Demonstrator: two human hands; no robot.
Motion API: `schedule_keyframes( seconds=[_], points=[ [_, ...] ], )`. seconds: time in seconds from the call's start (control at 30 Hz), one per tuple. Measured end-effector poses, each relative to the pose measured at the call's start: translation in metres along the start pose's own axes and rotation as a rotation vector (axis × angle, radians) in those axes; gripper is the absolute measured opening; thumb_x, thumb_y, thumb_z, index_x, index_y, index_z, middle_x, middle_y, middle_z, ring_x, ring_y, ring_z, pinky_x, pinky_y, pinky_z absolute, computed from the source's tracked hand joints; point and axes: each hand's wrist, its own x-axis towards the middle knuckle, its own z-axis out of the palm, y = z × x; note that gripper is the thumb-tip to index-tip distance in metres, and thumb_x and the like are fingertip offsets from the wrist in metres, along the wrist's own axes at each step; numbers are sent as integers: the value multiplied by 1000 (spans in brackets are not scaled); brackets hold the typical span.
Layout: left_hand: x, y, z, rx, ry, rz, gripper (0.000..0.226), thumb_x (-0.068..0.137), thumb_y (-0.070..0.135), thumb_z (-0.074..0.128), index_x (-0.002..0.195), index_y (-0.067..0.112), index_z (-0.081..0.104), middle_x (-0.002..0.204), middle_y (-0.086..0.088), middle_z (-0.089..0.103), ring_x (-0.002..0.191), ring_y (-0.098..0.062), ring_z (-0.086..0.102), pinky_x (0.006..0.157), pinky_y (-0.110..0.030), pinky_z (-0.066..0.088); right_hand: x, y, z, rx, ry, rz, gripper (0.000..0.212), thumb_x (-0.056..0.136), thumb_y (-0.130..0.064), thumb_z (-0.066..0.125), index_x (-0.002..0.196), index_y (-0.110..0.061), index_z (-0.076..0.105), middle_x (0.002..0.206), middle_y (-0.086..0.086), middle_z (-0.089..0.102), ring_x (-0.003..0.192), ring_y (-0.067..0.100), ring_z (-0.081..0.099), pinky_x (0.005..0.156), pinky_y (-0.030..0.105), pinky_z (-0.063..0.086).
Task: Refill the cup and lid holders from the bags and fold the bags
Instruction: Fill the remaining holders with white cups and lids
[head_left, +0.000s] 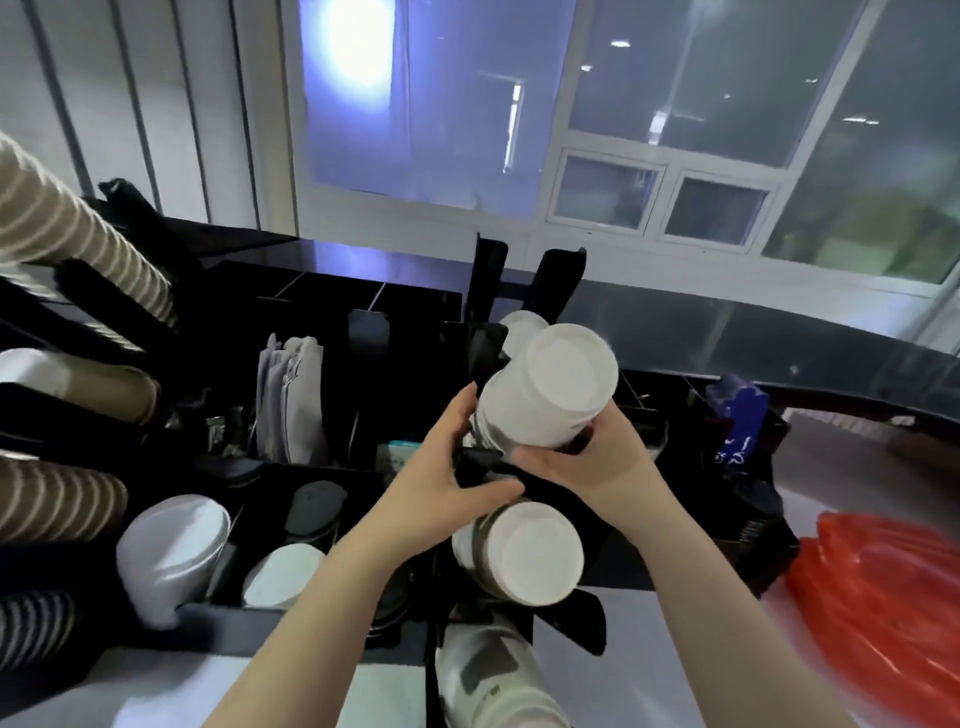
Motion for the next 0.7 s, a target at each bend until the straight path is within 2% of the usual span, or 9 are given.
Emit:
schedule_keyframes(
  seconds=[0.07,0.13,0.2,0.27,0.33,0.5,0.57,0.63,0.7],
  points=[
    [-1,0,2,18,11,-18,98,64,51,72,146,48,18,128,45,41,119,25,35,85,3,33,4,3,2,-1,-8,4,80,53,-40,87,125,-30,54,113,-13,67,108,4,61,92,36,53],
    [0,2,-1,60,-3,-17,91,66,51,69,142,55,20,128,39,47,119,21,40,89,-4,37,4,3,4,-25,39,-4,77,51,-41,86,120,-36,56,109,-17,67,104,1,62,86,29,54],
    [3,4,-6,83,-36,-22,88,67,50,69,142,55,22,129,35,49,119,16,44,95,-15,39,2,1,7,-35,94,-27,75,49,-42,85,118,-39,55,108,-22,66,103,-2,61,77,16,51],
    [6,4,-11,109,-51,-35,91,66,52,69,144,49,23,131,30,50,121,10,46,100,-26,42,-1,-2,10,-27,138,-38,74,50,-39,86,118,-35,56,107,-24,65,102,-5,60,75,7,47],
    [7,3,-12,154,-54,-34,88,64,53,68,142,48,26,128,29,52,118,7,50,101,-30,45,-3,-5,10,-14,173,-67,72,53,-34,87,119,-25,58,105,-20,66,103,-1,61,76,7,47],
    [11,3,-15,217,-62,-29,77,58,60,66,127,59,33,115,28,59,104,7,57,91,-26,49,-2,-20,4,80,170,-138,74,57,-39,81,118,-5,59,112,5,68,105,17,65,78,23,54],
    [11,4,-16,183,-89,-18,75,59,57,68,124,66,30,114,32,59,105,9,56,89,-21,48,-3,-26,3,91,149,-143,75,57,-38,81,121,-5,57,115,8,66,109,21,64,83,32,55],
    [10,9,-19,109,-135,8,78,65,50,72,131,60,31,119,34,56,110,12,53,87,-11,44,-7,-33,3,94,152,-157,75,57,-37,82,122,-8,57,117,7,65,110,22,63,87,40,55],
    [11,22,-24,53,-135,68,77,69,48,72,137,50,34,125,33,54,117,11,50,90,-10,42,-10,-43,3,94,169,-185,66,59,-35,81,119,-20,59,113,1,67,109,19,64,87,37,55]
  ],
)
